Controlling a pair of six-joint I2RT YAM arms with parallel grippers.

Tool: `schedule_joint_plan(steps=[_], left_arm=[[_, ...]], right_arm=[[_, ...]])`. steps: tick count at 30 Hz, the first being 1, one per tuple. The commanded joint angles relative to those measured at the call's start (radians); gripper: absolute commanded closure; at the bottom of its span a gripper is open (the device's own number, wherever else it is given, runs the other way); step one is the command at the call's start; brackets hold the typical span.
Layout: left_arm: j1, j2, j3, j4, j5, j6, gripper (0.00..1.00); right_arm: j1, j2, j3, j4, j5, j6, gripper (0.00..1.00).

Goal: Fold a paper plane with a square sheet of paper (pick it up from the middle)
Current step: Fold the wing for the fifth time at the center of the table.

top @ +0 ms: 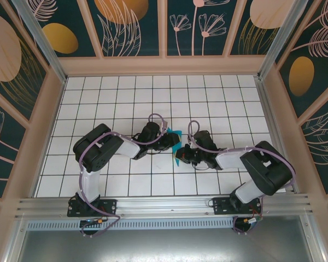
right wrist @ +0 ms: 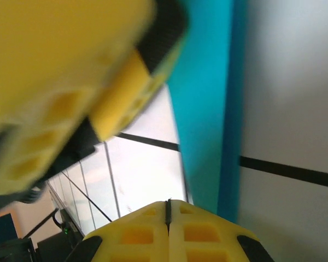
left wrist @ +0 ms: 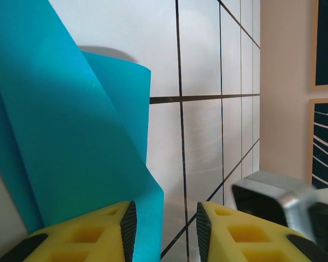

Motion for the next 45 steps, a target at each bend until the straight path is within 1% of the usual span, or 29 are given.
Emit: schedule_joint_plan(steps=[1, 6, 9, 15, 20, 25, 31, 34, 38, 40, 42, 45], left_arm=[[-0.004, 0.044, 0.002, -0.092, -0.009, 0.012, 0.63], [-0.004, 0.048, 0.002, -0.094, -0.012, 0.002, 0.64], [-0.004, 0.049, 0.002, -0.095, -0.014, 0.002, 0.64], [-0.004, 0.052, 0.004, -0.104, -0.016, -0.001, 0.64], [-0.003, 0.054, 0.003, -0.101, -0.015, -0.002, 0.64], [-0.004, 0.053, 0.002, -0.101, -0.014, -0.002, 0.64], [-0.005, 0.05, -0.001, -0.098, -0.011, -0.002, 0.64], [-0.006, 0.049, 0.0, -0.098, -0.011, -0.001, 0.64], [-0.006, 0.047, -0.002, -0.098, -0.007, 0.001, 0.64], [-0.006, 0.046, -0.002, -0.098, -0.006, 0.0, 0.64], [-0.006, 0.047, 0.001, -0.098, -0.005, 0.001, 0.64], [-0.006, 0.046, -0.003, -0.098, -0.006, 0.001, 0.64]], right_arm=[[-0.009, 0.05, -0.036, 0.045, -0.076, 0.001, 0.93], [0.002, 0.054, -0.09, 0.028, -0.093, -0.009, 0.93], [0.01, 0.026, -0.097, -0.024, -0.087, -0.036, 0.93], [0.048, -0.042, -0.079, -0.126, -0.071, -0.092, 0.92], [0.075, -0.034, -0.071, -0.161, -0.085, -0.108, 0.91], [0.098, -0.036, -0.053, -0.226, -0.054, -0.128, 0.91], [0.096, -0.122, -0.011, -0.313, -0.016, -0.15, 0.92], [0.072, -0.197, 0.001, -0.273, -0.008, -0.129, 0.92], [0.025, -0.246, -0.009, -0.151, 0.007, -0.028, 0.91], [0.009, -0.236, -0.025, -0.072, 0.033, 0.038, 0.91], [-0.003, -0.203, -0.028, 0.0, 0.024, 0.081, 0.9], [-0.008, -0.125, 0.008, 0.047, 0.002, 0.092, 0.9]])
